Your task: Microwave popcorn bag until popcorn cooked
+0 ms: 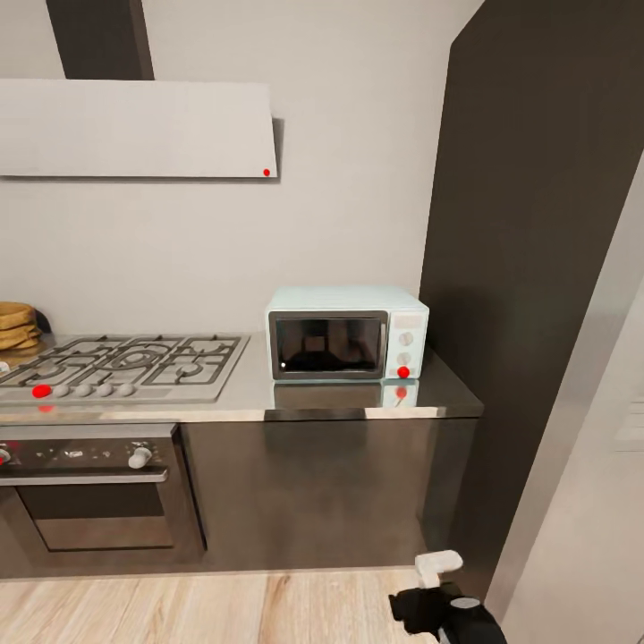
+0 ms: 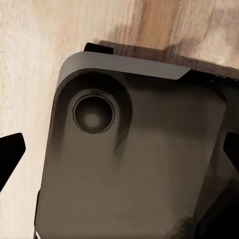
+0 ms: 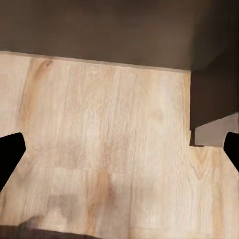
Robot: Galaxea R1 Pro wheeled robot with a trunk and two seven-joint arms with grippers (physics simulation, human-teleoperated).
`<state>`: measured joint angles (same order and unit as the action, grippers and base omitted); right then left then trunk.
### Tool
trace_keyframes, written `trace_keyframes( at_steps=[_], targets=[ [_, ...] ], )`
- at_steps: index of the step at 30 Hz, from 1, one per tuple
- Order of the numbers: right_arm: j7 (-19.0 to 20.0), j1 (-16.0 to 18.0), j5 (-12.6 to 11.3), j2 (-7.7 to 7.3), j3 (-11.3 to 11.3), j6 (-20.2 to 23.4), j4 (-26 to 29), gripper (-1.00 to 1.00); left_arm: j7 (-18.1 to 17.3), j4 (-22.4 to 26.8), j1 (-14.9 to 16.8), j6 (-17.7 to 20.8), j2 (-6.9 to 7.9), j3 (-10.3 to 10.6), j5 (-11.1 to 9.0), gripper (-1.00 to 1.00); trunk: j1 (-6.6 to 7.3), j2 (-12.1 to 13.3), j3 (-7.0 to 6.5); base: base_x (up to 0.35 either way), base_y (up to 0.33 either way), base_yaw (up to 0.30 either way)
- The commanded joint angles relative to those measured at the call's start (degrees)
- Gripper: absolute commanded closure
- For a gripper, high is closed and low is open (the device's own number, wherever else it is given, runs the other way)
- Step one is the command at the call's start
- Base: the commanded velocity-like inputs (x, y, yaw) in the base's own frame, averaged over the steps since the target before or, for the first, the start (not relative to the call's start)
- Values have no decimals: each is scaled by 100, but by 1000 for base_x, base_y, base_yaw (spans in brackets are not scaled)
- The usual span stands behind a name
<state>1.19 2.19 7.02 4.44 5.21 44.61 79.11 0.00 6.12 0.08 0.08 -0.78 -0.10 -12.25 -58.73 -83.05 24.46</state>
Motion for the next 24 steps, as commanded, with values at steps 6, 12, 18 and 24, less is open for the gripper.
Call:
trace_keyframes(
  at_steps=[6,12,18,24],
  targets=[
    [-7,2313,39,323,-6,1539,636,-100,0,12,1,1,-1,1,-41,-100,0,-3,7,0,0,0],
    [-92,5060,57,338,-94,1539,650,-100,0,18,1,1,-1,1,-41,-100,0,-3,7,0,0,0],
    [-329,5272,60,436,-112,1539,636,-100,0,31,1,1,-1,1,-34,-100,0,-3,7,0,0,0],
    [-355,5090,-10,446,-126,258,-56,-100,0,56,1,1,-1,1,-32,-100,0,-3,7,0,0,0]
  ],
)
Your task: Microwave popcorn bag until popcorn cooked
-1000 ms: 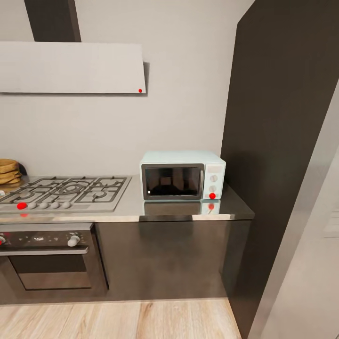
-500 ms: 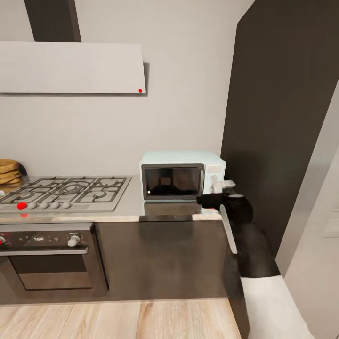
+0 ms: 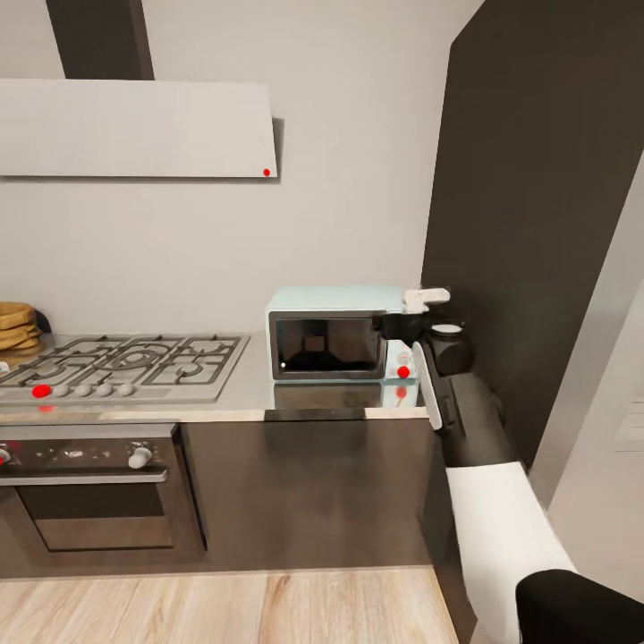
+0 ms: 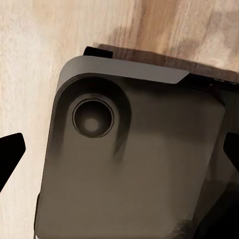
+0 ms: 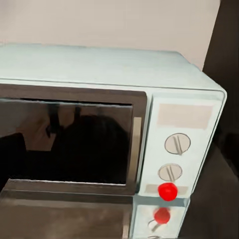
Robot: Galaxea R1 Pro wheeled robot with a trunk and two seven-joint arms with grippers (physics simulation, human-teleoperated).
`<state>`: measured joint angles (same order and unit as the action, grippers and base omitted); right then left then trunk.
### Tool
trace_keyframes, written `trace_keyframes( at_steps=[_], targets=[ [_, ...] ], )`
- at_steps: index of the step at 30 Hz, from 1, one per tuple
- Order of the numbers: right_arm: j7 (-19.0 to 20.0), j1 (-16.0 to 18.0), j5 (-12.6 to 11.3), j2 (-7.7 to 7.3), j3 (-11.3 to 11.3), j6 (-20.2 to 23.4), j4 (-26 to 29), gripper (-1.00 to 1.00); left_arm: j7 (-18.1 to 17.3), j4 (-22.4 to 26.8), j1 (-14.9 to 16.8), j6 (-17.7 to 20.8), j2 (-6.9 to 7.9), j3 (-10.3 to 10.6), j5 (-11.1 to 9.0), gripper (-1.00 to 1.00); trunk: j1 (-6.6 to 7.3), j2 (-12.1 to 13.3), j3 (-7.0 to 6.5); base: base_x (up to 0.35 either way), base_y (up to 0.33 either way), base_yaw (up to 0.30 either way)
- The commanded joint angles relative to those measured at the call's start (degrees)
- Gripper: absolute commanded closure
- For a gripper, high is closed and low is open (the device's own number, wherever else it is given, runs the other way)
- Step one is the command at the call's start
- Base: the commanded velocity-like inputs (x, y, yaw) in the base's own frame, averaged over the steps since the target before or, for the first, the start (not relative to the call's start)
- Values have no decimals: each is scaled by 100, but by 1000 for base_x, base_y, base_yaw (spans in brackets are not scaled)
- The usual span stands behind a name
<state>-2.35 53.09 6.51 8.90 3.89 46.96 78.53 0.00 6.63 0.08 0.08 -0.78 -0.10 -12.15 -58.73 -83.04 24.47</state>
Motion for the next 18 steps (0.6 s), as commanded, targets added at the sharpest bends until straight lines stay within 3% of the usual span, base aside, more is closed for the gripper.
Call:
trace_keyframes(
  at_steps=[1,11,13,16,18],
  targets=[
    [-2,-236,45,-2,6,-289,-60,-100,0,5,1,1,-1,2,-41,-100,0,-4,6,0,0,0],
    [-2,-1345,37,-79,-40,-1864,-312,-100,0,14,1,1,-1,2,-41,-100,0,-4,6,0,0,0],
    [-5,-1352,29,-86,-77,-1885,-440,-100,0,26,1,1,-5,2,-41,-100,0,-4,6,0,0,0],
    [11,-1354,15,-86,-371,-1904,-596,-100,0,31,1,1,-9,2,-41,-100,0,-4,6,0,0,0],
    [5,-1354,22,-89,-426,-1908,-715,-100,0,24,1,1,-9,12,-41,-100,0,-4,6,12,0,0]
  ],
)
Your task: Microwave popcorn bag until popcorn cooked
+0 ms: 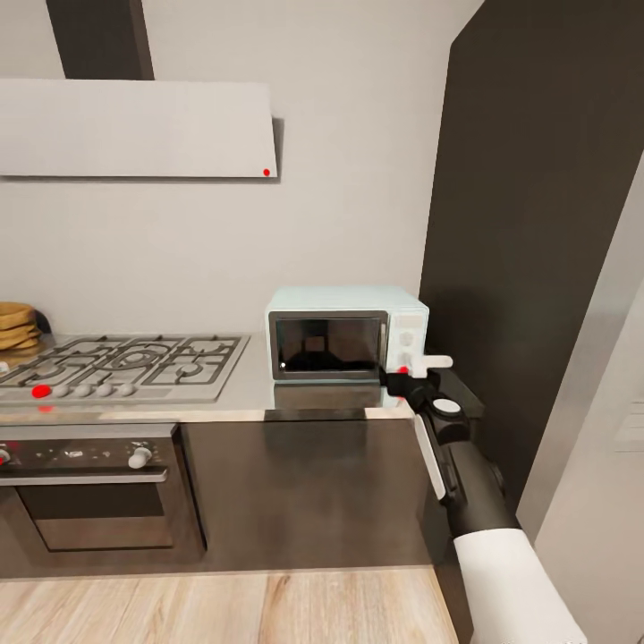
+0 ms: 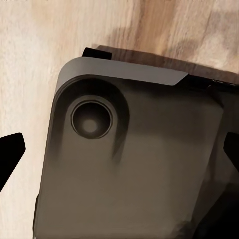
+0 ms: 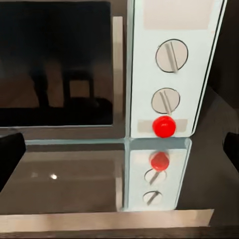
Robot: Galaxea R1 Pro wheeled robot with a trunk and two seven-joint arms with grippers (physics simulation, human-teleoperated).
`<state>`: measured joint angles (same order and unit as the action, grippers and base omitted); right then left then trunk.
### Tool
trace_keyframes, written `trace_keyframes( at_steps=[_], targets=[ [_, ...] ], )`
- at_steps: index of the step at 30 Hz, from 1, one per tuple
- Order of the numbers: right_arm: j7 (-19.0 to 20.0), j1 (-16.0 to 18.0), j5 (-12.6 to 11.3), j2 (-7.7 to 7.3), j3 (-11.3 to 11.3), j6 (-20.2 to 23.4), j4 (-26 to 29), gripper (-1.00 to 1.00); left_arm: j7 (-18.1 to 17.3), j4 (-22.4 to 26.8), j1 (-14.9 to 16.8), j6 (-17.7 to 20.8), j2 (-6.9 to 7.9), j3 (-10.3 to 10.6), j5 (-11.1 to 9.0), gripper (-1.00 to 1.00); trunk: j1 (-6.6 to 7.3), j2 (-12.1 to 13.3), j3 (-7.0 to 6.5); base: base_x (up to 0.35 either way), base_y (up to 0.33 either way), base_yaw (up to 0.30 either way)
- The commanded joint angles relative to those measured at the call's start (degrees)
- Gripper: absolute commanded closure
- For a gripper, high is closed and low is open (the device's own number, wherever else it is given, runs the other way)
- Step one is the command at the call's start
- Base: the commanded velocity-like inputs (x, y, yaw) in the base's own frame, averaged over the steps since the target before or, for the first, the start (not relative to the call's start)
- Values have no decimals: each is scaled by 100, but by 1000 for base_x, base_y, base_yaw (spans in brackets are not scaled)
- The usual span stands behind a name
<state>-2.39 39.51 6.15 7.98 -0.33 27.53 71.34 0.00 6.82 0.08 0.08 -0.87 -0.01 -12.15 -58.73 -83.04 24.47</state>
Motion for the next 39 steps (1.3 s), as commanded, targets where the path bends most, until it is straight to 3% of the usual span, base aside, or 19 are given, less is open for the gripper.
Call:
trace_keyframes(
  at_steps=[1,17,39],
  targets=[
    [6,4,60,3,-13,31,-21,-100,0,-6,1,1,-1,5,-42,-100,0,-3,6,84,0,0],
    [23,4,62,2,-29,24,-207,-100,0,-28,1,1,1,10,-40,-100,0,-3,6,237,0,0],
    [11,4,64,-5,-29,-67,-220,-100,0,-27,1,1,8,10,-33,-100,0,-3,6,124,32,0]
  ],
)
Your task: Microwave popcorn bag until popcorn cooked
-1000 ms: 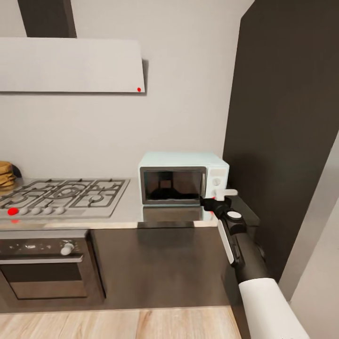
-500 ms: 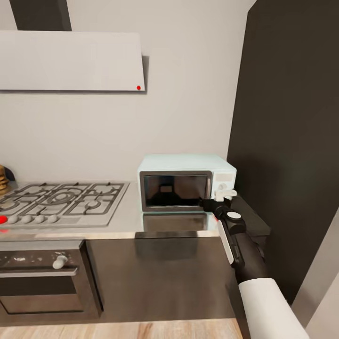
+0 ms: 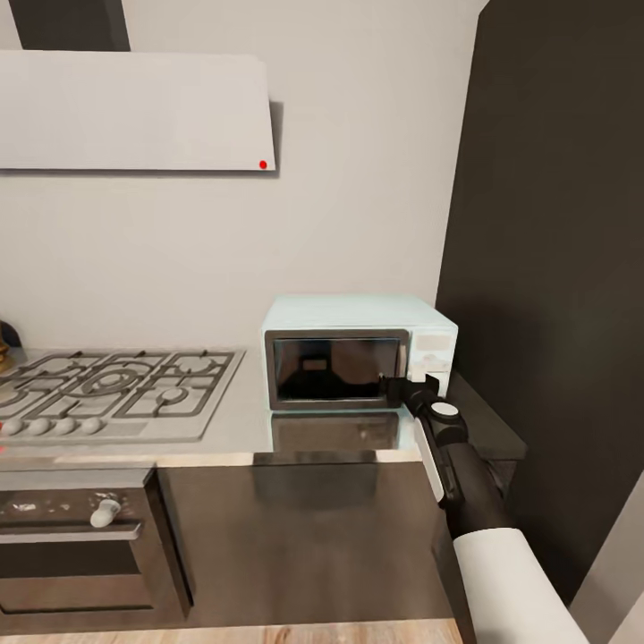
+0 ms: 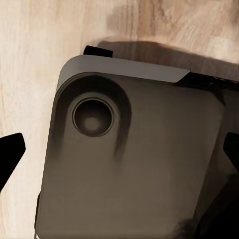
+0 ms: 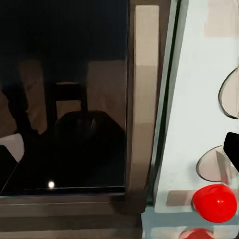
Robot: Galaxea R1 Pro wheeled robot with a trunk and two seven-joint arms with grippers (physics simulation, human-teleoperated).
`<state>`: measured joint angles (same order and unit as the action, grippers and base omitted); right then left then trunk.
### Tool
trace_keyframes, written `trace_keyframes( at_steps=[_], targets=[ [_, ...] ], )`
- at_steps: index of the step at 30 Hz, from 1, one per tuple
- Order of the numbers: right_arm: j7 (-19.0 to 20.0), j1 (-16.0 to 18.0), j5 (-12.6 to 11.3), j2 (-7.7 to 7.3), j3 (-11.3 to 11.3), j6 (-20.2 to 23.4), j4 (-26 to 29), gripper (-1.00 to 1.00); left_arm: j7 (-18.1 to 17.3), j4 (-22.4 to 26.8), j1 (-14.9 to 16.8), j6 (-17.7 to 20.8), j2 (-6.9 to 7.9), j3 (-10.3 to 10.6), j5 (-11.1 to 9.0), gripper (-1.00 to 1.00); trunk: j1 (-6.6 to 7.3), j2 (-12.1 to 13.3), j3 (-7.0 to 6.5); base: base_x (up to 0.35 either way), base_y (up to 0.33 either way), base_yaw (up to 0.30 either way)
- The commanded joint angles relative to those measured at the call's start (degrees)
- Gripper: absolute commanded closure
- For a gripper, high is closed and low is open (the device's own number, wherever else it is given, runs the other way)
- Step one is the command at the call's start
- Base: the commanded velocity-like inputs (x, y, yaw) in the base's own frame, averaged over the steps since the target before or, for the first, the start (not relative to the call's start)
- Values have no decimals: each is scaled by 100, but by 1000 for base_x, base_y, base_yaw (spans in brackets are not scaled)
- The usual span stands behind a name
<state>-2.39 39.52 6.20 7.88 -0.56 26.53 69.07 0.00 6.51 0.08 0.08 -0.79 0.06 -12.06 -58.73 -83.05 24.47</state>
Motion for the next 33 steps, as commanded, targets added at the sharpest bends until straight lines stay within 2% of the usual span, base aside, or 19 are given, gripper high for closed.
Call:
trace_keyframes(
  at_steps=[1,7,33],
  targets=[
    [5,3,64,4,-6,-17,-15,-100,0,6,1,1,-1,3,-42,-100,0,-3,6,15,0,0],
    [17,3,101,3,-14,-76,-183,-100,0,8,1,1,0,3,-42,-100,0,-3,6,4,0,0],
    [72,3,97,-59,-50,-69,-192,-100,0,8,1,1,6,3,-42,-100,0,-3,6,35,-9,0]
  ],
)
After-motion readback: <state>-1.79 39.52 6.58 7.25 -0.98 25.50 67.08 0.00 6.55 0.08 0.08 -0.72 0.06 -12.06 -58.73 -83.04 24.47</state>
